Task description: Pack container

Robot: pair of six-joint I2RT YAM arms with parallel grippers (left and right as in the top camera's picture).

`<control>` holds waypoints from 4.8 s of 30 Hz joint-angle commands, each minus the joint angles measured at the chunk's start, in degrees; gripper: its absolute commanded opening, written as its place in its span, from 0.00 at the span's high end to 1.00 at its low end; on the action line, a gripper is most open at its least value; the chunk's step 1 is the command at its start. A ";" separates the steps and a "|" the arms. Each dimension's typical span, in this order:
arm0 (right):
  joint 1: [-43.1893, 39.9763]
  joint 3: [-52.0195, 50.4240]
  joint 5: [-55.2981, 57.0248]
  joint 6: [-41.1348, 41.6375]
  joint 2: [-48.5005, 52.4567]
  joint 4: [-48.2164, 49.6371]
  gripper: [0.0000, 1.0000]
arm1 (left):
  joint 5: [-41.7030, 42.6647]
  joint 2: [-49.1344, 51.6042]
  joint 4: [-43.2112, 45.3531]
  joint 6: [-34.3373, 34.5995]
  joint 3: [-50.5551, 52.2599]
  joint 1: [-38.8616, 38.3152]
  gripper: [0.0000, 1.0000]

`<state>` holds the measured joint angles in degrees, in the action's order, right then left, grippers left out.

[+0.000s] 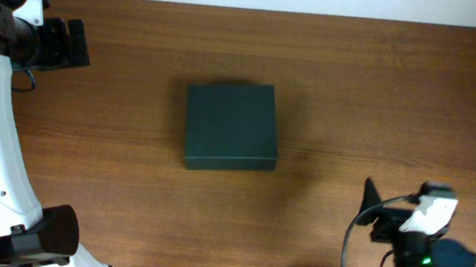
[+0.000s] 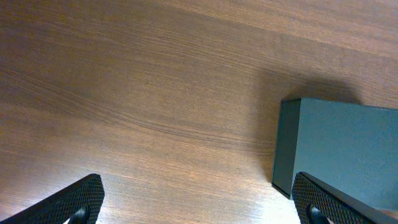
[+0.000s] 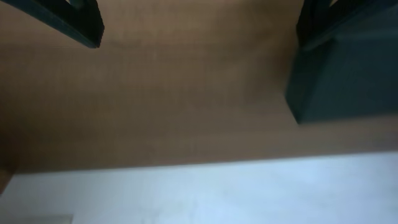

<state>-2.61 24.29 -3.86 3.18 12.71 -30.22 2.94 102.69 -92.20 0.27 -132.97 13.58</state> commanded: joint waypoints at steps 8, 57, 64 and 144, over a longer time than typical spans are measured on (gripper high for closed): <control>0.39 -15.52 3.04 0.26 -12.55 5.62 0.01 | -0.20 0.57 -0.07 0.17 -0.15 0.09 0.01; 0.39 -17.40 2.62 0.24 -12.52 6.86 0.01 | -0.22 -7.21 -0.02 0.17 1.42 -1.49 0.01; 0.39 -17.40 2.64 0.26 -12.52 6.86 0.01 | -0.37 -25.24 1.40 0.15 14.56 -9.46 0.01; 0.39 -17.40 2.64 0.26 -12.52 6.86 0.01 | -1.70 -102.40 76.56 -0.24 128.06 -16.92 0.01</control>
<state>-2.57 7.31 -2.13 3.20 0.84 -23.51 1.45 0.89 -16.01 0.25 -5.34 -3.11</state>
